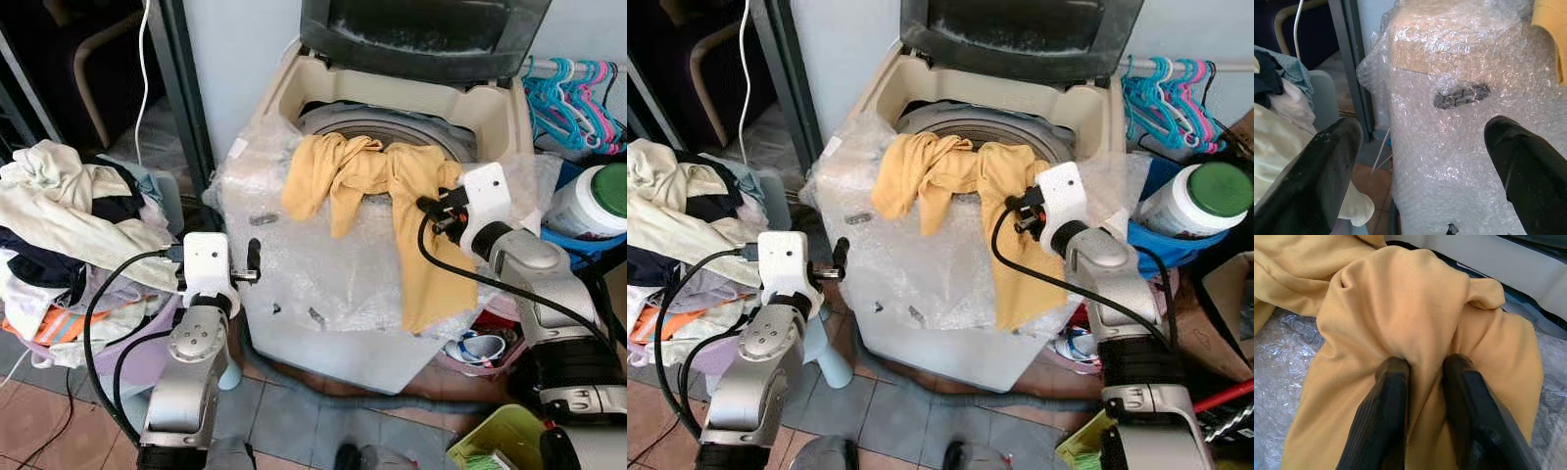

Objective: Clothes washing

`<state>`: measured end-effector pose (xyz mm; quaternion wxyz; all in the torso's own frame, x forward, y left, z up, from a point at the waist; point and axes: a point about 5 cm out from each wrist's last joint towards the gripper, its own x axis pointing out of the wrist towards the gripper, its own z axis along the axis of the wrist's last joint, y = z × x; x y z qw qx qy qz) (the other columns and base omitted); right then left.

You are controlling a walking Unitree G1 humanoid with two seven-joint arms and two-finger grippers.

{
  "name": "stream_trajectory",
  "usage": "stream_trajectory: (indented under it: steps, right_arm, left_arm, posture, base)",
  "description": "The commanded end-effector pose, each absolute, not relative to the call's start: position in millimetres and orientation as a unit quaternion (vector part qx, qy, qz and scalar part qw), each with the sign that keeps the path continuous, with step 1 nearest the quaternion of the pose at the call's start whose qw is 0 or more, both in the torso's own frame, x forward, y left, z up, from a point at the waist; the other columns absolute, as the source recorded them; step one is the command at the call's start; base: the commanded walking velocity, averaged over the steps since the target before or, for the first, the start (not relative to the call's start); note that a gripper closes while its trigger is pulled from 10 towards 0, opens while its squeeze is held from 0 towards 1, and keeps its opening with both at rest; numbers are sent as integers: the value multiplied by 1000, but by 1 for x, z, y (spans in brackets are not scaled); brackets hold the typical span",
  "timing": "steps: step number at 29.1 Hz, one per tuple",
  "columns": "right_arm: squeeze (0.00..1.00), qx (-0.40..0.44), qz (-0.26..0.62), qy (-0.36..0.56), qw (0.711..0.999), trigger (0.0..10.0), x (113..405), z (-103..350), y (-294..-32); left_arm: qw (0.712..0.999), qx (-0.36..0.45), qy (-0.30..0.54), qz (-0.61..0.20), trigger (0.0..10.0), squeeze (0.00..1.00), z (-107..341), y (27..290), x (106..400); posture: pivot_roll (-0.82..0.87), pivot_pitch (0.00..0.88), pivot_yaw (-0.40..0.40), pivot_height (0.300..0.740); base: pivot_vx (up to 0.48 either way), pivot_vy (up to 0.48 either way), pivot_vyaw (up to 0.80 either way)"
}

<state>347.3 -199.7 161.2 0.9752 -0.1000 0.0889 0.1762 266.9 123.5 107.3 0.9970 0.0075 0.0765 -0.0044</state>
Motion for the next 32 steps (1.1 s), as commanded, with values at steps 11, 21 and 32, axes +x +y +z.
stream_trajectory:
  steps: [11,21,32]
  right_arm:
    - [0,-85,184,68,977,0,389,196,-193]
    - [0,-123,104,-186,969,0,416,343,-176]
    - [1000,-252,98,-56,961,10000,422,291,-189]
  left_arm:
    - [997,6,83,-3,10000,0,106,122,264]
    - [997,12,76,18,10000,0,108,125,266]
    - [997,14,68,35,10000,0,110,128,268]
  posture:
    - [72,76,-44,740]
    - [84,71,-63,740]
    - [85,62,-58,740]
  base:
    - [0,0,0]
    - [0,0,0]
    - [0,0,0]
